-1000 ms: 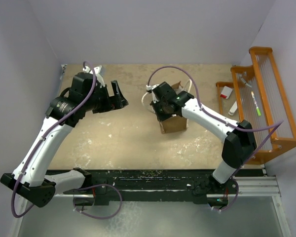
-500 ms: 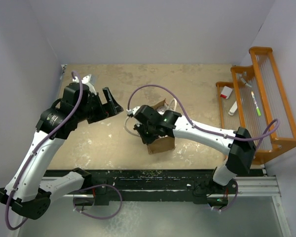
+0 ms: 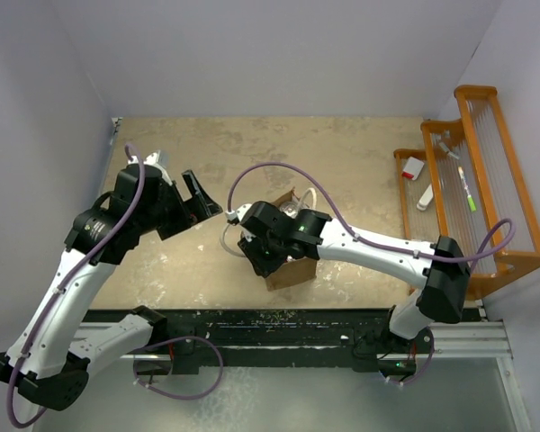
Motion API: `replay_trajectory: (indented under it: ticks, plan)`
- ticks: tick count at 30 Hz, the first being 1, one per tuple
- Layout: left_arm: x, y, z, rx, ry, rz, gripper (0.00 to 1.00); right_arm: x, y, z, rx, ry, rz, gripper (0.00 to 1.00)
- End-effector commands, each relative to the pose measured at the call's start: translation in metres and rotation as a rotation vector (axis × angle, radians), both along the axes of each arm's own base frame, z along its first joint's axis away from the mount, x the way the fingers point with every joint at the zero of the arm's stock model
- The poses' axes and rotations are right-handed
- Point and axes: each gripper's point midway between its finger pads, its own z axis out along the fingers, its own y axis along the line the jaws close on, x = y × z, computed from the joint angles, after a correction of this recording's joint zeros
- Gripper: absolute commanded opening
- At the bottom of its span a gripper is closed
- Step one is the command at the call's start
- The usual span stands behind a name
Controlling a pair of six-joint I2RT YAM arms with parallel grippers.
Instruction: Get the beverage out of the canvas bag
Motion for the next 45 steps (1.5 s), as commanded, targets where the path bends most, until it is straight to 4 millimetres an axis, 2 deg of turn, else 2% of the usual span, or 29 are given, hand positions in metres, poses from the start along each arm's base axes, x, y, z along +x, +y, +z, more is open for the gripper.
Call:
replay_trajectory:
  ticks: [1, 4, 10, 15, 21, 24, 25, 31, 37, 45]
  plan:
    - [0.004, -0.007, -0.003, -0.065, 0.008, 0.027, 0.99, -0.006, -0.001, 0.023, 0.046, -0.016, 0.01, 0.41]
    - [0.007, -0.013, -0.006, -0.107, 0.012, 0.035, 0.99, 0.003, 0.001, 0.032, 0.045, -0.07, 0.028, 0.56]
    - [0.008, -0.018, -0.012, -0.123, 0.037, 0.028, 0.99, 0.028, -0.009, 0.053, 0.013, -0.22, 0.022, 0.74]
    - [0.004, -0.022, -0.03, -0.154, 0.077, 0.027, 0.99, 0.036, -0.018, 0.073, 0.08, -0.3, -0.038, 0.89]
    - [0.01, -0.04, -0.041, -0.226, 0.092, -0.016, 0.99, 0.044, -0.037, 0.089, 0.103, -0.355, -0.148, 0.92]
    - [0.014, -0.047, -0.05, -0.216, 0.12, -0.049, 0.99, 0.051, -0.045, 0.089, 0.116, -0.349, -0.255, 0.94]
    - [0.015, -0.049, -0.055, -0.211, 0.132, -0.056, 0.99, 0.051, -0.047, 0.087, 0.126, -0.322, -0.294, 0.99]
    - [0.019, -0.056, -0.07, -0.233, 0.154, -0.064, 1.0, 0.053, -0.05, 0.083, 0.172, -0.253, -0.299, 1.0]
    - [0.015, -0.055, -0.086, -0.295, 0.167, -0.008, 0.89, 0.065, -0.055, 0.071, 0.153, -0.18, -0.33, 0.97]
    - [0.006, -0.055, -0.1, -0.336, 0.187, -0.003, 0.69, 0.075, -0.032, 0.066, 0.159, -0.134, -0.304, 0.93]
